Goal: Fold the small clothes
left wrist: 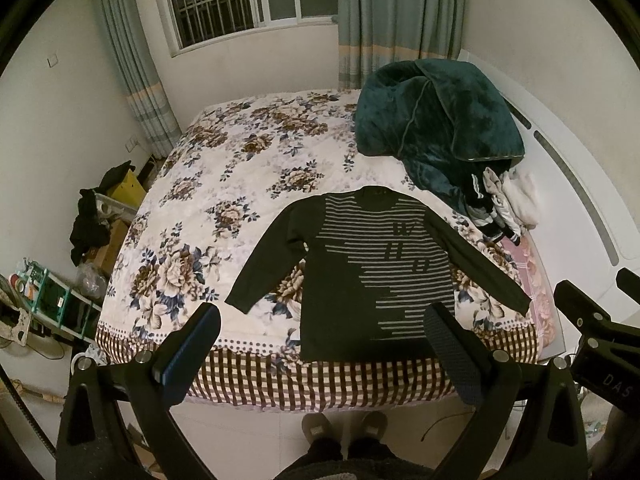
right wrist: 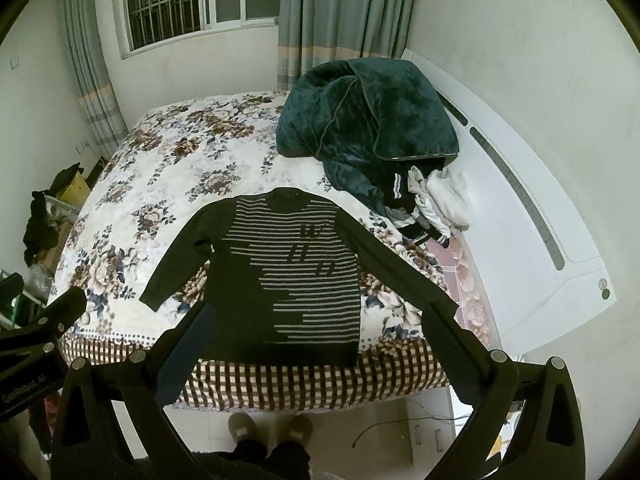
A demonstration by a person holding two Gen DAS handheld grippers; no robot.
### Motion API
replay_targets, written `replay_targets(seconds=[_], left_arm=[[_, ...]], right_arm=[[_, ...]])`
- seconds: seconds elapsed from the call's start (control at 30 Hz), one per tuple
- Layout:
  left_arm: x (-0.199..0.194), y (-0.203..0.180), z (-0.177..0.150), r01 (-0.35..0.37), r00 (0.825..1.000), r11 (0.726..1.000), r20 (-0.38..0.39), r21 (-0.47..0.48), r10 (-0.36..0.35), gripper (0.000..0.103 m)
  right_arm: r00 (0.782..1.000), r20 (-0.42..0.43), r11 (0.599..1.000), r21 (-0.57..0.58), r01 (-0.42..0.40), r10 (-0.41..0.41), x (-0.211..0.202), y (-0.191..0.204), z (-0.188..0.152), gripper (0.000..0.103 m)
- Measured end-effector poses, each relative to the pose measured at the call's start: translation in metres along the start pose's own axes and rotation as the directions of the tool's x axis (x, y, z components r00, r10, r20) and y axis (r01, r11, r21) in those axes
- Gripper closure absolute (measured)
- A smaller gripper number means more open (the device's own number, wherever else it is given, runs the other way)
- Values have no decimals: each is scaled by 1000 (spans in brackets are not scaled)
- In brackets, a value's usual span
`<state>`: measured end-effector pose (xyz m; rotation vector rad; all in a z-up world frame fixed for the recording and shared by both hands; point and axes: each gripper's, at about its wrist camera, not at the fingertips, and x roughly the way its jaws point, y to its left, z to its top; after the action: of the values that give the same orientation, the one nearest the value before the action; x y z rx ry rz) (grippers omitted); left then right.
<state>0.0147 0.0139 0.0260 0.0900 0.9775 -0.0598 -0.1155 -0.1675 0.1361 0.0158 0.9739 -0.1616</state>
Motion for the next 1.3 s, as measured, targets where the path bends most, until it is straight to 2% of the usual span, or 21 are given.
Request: replay_targets(seconds=[0.33, 1.3], left_arm=[[0, -1, 1, 0, 1000, 1000, 5, 0, 0, 0], [-2, 1, -1, 5, 1000, 1000, 16, -4, -5, 0]], right_arm=[[1000, 11, 1000, -5, -8, 8, -10, -5, 11, 0], [1000, 16, 1000, -2, -6, 6, -12, -2, 3, 0]])
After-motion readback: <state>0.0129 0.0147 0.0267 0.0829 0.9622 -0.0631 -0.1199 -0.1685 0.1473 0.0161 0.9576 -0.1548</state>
